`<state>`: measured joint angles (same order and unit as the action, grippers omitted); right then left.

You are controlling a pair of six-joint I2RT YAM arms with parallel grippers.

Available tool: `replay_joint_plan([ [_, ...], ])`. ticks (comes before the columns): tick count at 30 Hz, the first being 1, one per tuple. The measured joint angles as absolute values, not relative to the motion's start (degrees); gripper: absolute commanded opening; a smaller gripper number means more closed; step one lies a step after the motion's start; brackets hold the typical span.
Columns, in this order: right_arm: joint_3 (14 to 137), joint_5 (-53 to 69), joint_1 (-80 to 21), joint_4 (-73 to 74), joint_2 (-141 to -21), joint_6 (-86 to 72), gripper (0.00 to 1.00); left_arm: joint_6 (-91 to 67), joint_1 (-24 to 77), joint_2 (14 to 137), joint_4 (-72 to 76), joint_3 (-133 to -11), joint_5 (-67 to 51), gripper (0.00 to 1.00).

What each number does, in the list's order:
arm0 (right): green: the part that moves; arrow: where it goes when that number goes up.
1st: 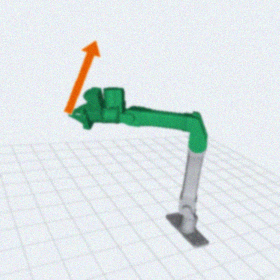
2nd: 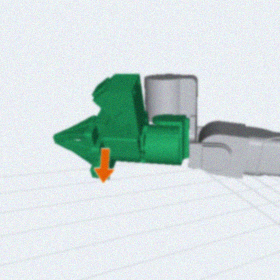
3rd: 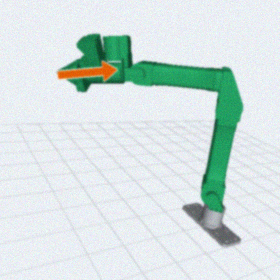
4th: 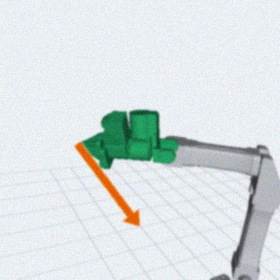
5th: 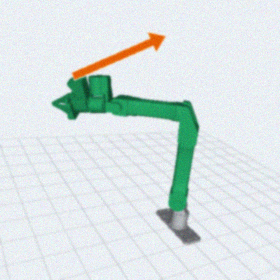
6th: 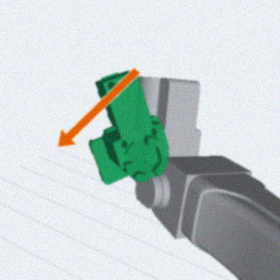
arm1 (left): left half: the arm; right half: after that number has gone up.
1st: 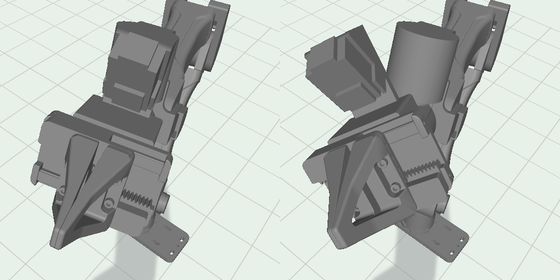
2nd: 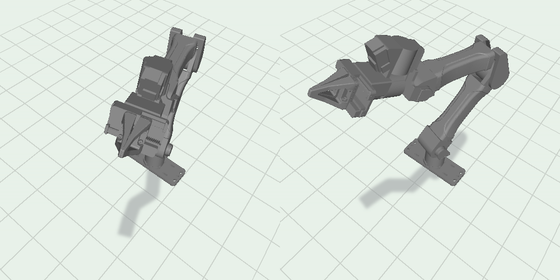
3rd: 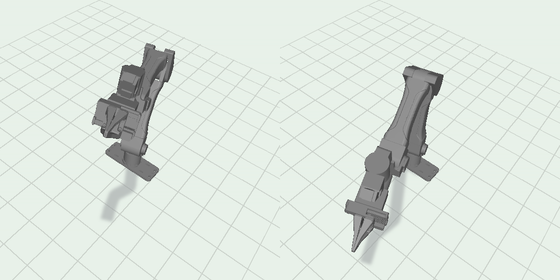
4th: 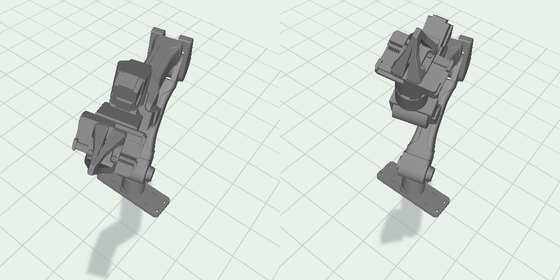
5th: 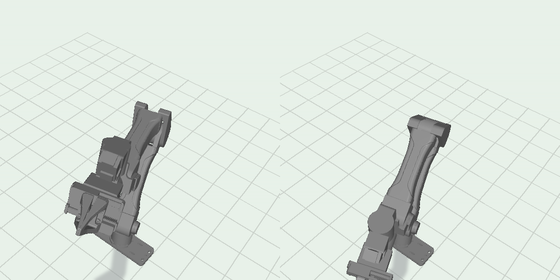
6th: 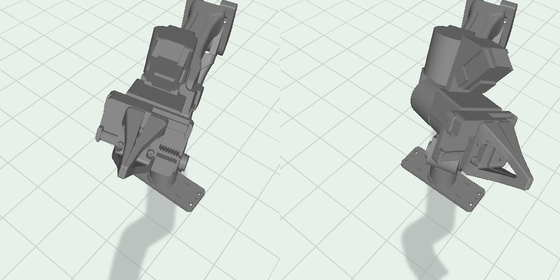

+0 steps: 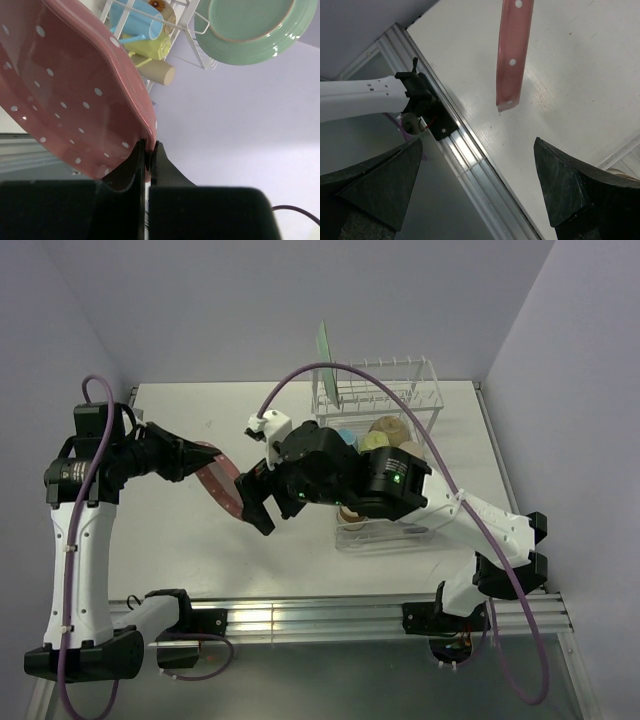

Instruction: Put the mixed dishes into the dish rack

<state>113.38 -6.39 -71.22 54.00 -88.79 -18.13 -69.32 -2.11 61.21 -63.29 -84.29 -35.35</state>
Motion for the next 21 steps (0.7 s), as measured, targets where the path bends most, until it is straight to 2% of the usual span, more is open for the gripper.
replay_joint_plan([
  [16, 112.79, -14.57, -73.43, 51.18, -97.38, -14.5, 0.99, -79.29, -2.11, 55.42, -58.24, -78.81, -45.3, 0.0],
  [18, 112.66, -16.38, -73.49, 50.81, -98.02, -13.8, 0.81, -80.09, -2.11, 55.24, -57.91, -79.05, -46.28, 0.0],
  [19, 112.25, -17.21, -73.49, 50.33, -98.06, -13.5, 0.66, -80.4, -2.11, 55.2, -57.67, -79.09, -46.74, 0.0],
  [20, 111.85, -17.96, -73.49, 49.98, -98.06, -13.19, 0.08, -80.77, -2.11, 55.09, -57.41, -79.09, -47.27, 0.0],
  [21, 111.48, -18.31, -73.49, 49.43, -98.06, -12.99, 0.0, -81.03, -2.11, 54.96, -57.1, -79.02, -47.66, 0.0],
])
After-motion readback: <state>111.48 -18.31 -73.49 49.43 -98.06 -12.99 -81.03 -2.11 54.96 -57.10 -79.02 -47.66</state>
